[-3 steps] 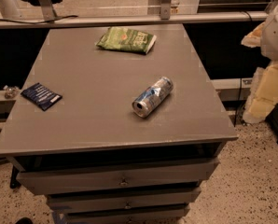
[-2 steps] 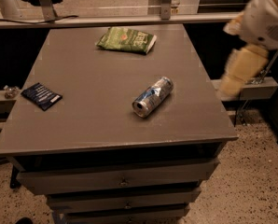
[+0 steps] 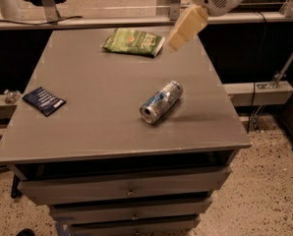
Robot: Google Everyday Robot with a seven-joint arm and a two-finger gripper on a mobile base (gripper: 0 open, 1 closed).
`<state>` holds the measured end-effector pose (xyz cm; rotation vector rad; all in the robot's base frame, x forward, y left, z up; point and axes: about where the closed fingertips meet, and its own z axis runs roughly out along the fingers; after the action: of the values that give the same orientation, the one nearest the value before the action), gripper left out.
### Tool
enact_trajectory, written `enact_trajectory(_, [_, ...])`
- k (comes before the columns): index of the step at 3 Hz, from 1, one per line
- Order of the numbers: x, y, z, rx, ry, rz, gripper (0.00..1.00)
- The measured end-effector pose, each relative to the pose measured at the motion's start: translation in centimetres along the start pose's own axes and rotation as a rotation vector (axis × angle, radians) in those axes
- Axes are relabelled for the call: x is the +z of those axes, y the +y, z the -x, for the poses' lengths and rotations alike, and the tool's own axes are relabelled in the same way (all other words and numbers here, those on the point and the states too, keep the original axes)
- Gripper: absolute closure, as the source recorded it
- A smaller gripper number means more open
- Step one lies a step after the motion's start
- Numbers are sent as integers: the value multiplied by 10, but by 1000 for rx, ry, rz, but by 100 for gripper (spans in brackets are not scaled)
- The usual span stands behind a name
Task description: Pick green jalapeno chip bag
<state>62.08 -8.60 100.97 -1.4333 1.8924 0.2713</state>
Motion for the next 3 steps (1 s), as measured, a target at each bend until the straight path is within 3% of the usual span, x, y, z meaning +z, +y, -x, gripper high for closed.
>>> enact_trajectory(1, [22, -19, 34, 44, -73, -61, 0])
enact_trajectory(3, [35, -20, 36, 64, -101, -90, 0])
